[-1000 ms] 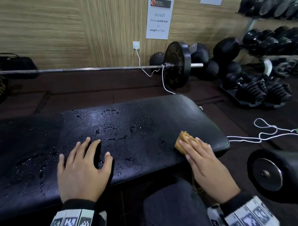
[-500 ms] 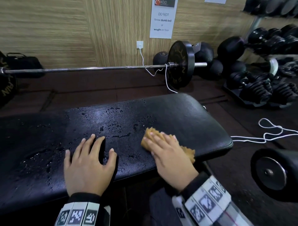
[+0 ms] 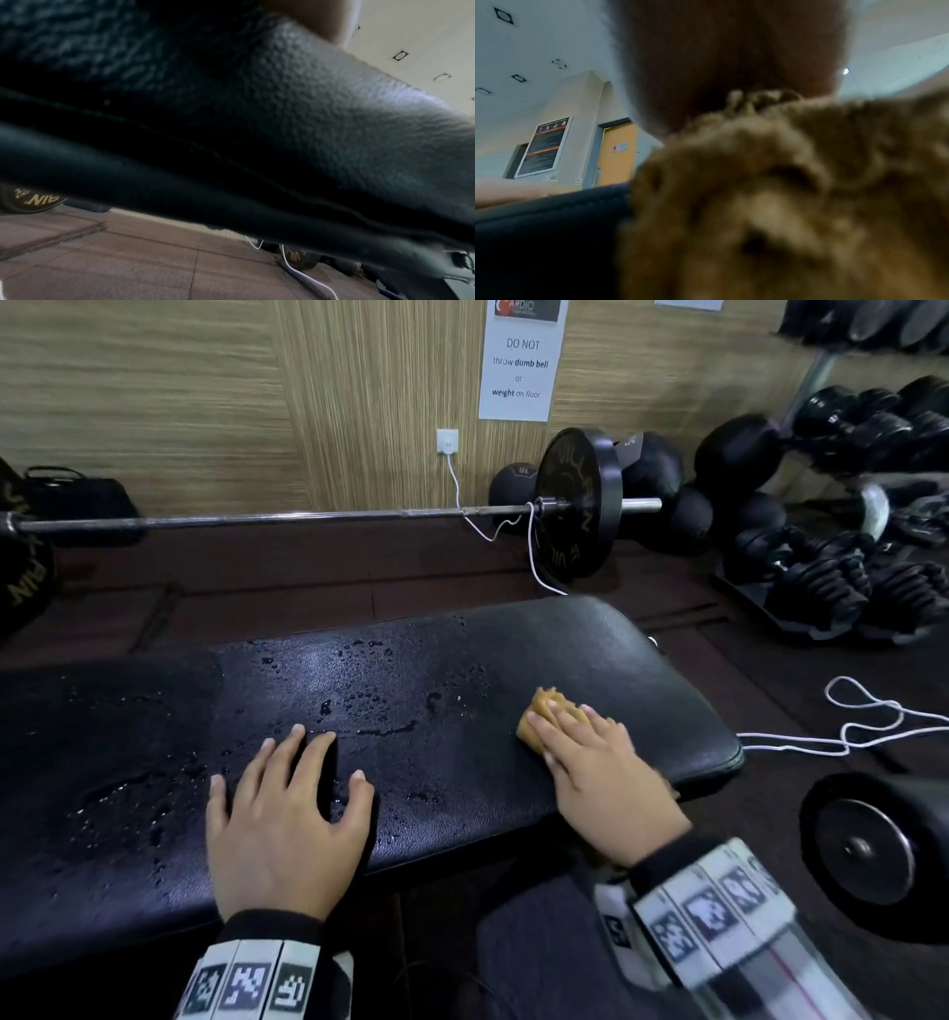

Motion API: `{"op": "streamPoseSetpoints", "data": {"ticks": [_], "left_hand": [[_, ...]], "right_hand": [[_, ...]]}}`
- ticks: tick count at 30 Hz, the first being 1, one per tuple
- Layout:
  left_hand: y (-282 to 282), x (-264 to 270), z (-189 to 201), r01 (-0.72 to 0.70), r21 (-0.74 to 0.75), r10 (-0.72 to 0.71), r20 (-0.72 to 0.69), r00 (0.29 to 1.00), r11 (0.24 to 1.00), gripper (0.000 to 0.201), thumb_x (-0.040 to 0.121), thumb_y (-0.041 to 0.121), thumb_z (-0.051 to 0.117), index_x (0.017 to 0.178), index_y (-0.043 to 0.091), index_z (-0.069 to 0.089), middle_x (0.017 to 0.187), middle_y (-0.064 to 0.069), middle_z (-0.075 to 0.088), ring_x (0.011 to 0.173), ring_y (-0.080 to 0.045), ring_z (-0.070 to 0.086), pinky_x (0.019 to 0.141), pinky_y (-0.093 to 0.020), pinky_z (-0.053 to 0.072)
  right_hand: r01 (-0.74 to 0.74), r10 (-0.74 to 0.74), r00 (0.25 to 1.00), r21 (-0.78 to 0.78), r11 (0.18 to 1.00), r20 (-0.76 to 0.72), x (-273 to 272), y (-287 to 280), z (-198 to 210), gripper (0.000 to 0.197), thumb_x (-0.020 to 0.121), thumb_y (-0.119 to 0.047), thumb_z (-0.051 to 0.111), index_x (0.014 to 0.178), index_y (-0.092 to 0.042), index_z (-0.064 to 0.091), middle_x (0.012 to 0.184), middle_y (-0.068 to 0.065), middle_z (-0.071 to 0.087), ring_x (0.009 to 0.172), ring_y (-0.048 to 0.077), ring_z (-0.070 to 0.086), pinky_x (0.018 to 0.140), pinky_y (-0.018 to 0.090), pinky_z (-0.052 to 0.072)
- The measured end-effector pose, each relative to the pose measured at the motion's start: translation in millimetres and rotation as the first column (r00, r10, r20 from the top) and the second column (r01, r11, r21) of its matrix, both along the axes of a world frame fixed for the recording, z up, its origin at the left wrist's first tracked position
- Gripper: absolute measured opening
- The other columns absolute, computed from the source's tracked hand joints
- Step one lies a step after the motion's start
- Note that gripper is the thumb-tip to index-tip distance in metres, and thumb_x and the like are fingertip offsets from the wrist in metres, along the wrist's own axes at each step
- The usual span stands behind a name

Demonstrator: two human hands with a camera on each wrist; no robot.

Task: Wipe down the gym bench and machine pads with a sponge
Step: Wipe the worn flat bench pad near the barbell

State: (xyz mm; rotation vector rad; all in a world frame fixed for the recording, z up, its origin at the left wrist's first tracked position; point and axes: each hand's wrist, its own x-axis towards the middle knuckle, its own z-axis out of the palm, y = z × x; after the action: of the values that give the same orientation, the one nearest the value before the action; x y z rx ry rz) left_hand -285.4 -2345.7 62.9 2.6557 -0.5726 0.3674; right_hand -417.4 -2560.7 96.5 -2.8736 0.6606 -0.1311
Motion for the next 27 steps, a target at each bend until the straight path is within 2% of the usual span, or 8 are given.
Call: {"op": "streamPoseSetpoints", "data": {"ticks": [2, 7, 10, 15, 20, 22, 24, 27], "left_hand": [[0.0, -0.4, 0.4, 0.0, -0.003, 0.0, 0.0, 1.0, 1.0, 0.061, 0.079, 0.056, 0.035, 0.126, 0.028, 0.061, 0.14, 0.002, 0.054, 0.134, -0.022, 0.044, 0.113, -0.053, 0.024], [0.9, -0.9, 0.4, 0.004, -0.021, -0.003, 0.02, 1.0, 1.0, 0.058, 0.078, 0.054, 0.038, 0.124, 0.028, 0.063, 0.138, 0.001, 0.056, 0.132, -0.022, 0.046, 0.112, -0.052, 0.026], [0.7, -0.2, -0.2, 0.004, -0.032, -0.003, 0.03, 1.0, 0.999, 0.057, 0.078, 0.054, 0.04, 0.122, 0.027, 0.064, 0.137, 0.001, 0.057, 0.131, -0.023, 0.047, 0.111, -0.052, 0.027], [-1.1, 0.6, -0.6, -0.008, -0.025, 0.009, 0.023, 1.0, 1.0, 0.059, 0.078, 0.055, 0.038, 0.123, 0.028, 0.063, 0.138, 0.001, 0.056, 0.132, -0.022, 0.046, 0.112, -0.051, 0.026], [-1.3, -0.7, 0.4, -0.008, -0.027, 0.009, 0.027, 1.0, 1.0, 0.058, 0.077, 0.054, 0.039, 0.123, 0.028, 0.063, 0.137, 0.0, 0.057, 0.132, -0.023, 0.047, 0.111, -0.052, 0.027], [-1.5, -1.6, 1.2, -0.011, -0.028, 0.012, 0.021, 1.0, 1.0, 0.057, 0.077, 0.054, 0.039, 0.123, 0.028, 0.063, 0.137, 0.001, 0.057, 0.132, -0.023, 0.047, 0.111, -0.052, 0.026], [-1.2, -1.9, 1.1, -0.012, -0.024, 0.012, 0.017, 1.0, 1.0, 0.057, 0.078, 0.054, 0.039, 0.123, 0.029, 0.063, 0.137, 0.001, 0.057, 0.132, -0.023, 0.047, 0.112, -0.052, 0.026], [-0.1, -1.0, 0.1, -0.01, -0.028, 0.011, 0.011, 1.0, 1.0, 0.057, 0.077, 0.054, 0.04, 0.123, 0.03, 0.062, 0.138, 0.003, 0.056, 0.133, -0.021, 0.046, 0.112, -0.052, 0.025]], "right_hand": [[-0.034, 0.035, 0.999, -0.032, 0.999, 0.03, 16.1, 15.0, 0.7, 0.047, 0.082, -0.024, 0.042, 0.126, -0.023, 0.058, 0.134, 0.003, 0.055, 0.119, 0.037, 0.052, 0.097, 0.056, 0.038], [-0.28, 0.282, 0.959, -0.049, 0.959, 0.023, -0.5, 45.8, -7.3, 0.051, 0.082, -0.022, 0.037, 0.131, -0.03, 0.05, 0.138, -0.007, 0.049, 0.125, 0.026, 0.048, 0.103, 0.051, 0.038], [-0.413, 0.413, 0.911, 0.026, 0.91, 0.024, -32.1, 32.3, -12.3, 0.065, 0.079, -0.017, 0.032, 0.139, -0.038, 0.035, 0.149, -0.018, 0.031, 0.137, 0.018, 0.032, 0.111, 0.042, 0.022], [-0.283, 0.278, 0.959, 0.128, 0.95, 0.057, -44.0, -11.3, -5.7, 0.054, 0.091, -0.022, 0.033, 0.139, -0.045, 0.032, 0.148, -0.029, 0.018, 0.141, 0.007, 0.016, 0.116, 0.036, 0.015], [-0.1, 0.098, 0.995, 0.07, 0.993, 0.025, 3.6, -7.6, -0.8, 0.054, 0.086, -0.027, 0.027, 0.138, -0.031, 0.042, 0.149, -0.008, 0.034, 0.138, 0.026, 0.028, 0.111, 0.048, 0.024], [-0.157, 0.157, 0.987, 0.023, 0.987, 0.032, 19.7, 7.1, 0.5, 0.053, 0.079, -0.019, 0.039, 0.13, -0.023, 0.054, 0.139, 0.002, 0.05, 0.125, 0.038, 0.045, 0.1, 0.057, 0.036], [-0.219, 0.22, 0.975, -0.017, 0.976, 0.03, 26.2, 24.4, -0.3, 0.051, 0.072, -0.013, 0.05, 0.121, -0.019, 0.062, 0.127, 0.005, 0.06, 0.11, 0.04, 0.057, 0.09, 0.059, 0.045], [-0.333, 0.333, 0.943, -0.015, 0.943, 0.026, 17.6, 42.8, -4.4, 0.054, 0.078, -0.013, 0.044, 0.13, -0.025, 0.053, 0.137, -0.001, 0.051, 0.122, 0.033, 0.049, 0.101, 0.055, 0.035]]}}
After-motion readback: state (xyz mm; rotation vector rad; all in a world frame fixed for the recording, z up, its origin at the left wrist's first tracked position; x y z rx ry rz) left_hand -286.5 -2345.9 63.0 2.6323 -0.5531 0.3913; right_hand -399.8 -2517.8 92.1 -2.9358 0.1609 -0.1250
